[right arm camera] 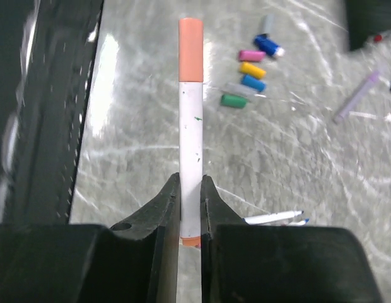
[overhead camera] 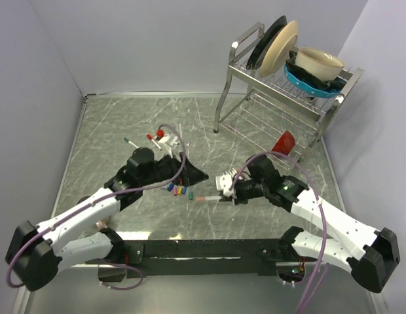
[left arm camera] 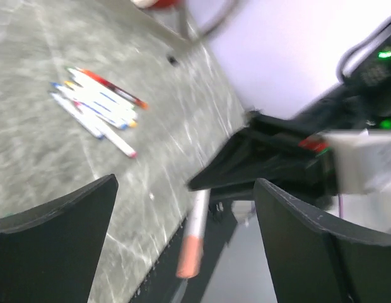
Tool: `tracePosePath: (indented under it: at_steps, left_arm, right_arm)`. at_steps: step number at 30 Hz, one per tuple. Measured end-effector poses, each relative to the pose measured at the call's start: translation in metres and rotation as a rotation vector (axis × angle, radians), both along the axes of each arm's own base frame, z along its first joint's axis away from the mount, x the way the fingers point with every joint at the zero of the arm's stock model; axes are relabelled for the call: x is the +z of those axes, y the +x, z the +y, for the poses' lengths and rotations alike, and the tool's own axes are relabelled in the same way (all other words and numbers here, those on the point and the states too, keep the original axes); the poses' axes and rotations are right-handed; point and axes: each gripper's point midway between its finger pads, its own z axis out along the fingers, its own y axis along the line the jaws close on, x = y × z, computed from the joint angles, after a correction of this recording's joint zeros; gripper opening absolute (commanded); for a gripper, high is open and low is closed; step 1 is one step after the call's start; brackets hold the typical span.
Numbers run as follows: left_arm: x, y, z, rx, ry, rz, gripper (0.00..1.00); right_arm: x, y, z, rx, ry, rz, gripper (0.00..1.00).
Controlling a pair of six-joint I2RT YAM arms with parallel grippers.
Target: Open the pen caps
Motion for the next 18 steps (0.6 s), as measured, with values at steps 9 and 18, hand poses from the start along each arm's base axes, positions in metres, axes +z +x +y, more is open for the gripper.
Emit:
tracePosePath:
  at_steps: [9, 18]
  left_arm:
    - [-0.040, 0.012, 0.038, 0.307, -0.135, 0.110, 0.93]
    - [-0.010, 0.027, 0.034, 0.359, -0.294, 0.108, 0.79]
  right_arm:
    - [0.021, 0.025, 0.006, -0.230, 0.153, 0.249, 0.00]
    - [0.017, 0.029, 0.017, -0.289, 0.174, 0.372, 0.00]
